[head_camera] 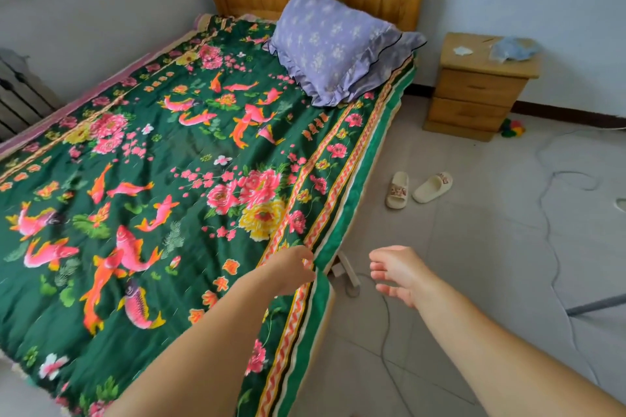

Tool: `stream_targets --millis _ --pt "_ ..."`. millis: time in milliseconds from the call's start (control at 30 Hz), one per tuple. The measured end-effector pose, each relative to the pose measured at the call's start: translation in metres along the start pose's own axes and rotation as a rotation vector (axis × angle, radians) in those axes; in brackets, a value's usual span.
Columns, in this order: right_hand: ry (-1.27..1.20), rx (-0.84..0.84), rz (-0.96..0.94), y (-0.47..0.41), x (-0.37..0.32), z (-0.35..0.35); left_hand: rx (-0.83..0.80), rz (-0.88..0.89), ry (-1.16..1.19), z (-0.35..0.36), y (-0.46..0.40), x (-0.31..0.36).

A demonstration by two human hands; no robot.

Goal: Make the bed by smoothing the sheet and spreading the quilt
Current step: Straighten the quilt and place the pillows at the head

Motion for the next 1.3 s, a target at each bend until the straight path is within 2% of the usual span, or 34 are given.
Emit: stream_targets --millis 200,400,833,1133,1300 --pt "-0.041 0.002 -0.022 -0.016 -0.031 -0.026 0.041 -0.011 0.070 -0.026 -0.034 0.015" --pt "-0.058 -0.040 -0.044 -0.053 -0.080 -0.032 0.015 0.009 0.064 -0.044 -0.090 0.043" --pt "-0.081 0.055 -0.160 -0.187 -0.285 -0.070 0.066 0.061 0.059 -0.175 -0.266 0.129" --pt "-0.037 0.019 -0.147 -0.297 -0.403 -0.105 0.090 0.064 0.151 -0.244 -0.390 0.192" --pt "0.048 -0.052 -0.158 -0.361 -0.487 -0.124 0.152 -0.027 0.270 -0.290 -0.468 0.227"
Point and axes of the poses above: each hand's wrist, its own y-axis away from the middle knuckle, its own z-axis out of the palm, x = y × z, the point moved 9 cm from there along -y, towards the middle knuckle, and after that the axes turned 4 degrees about z, right-handed, at the moved point
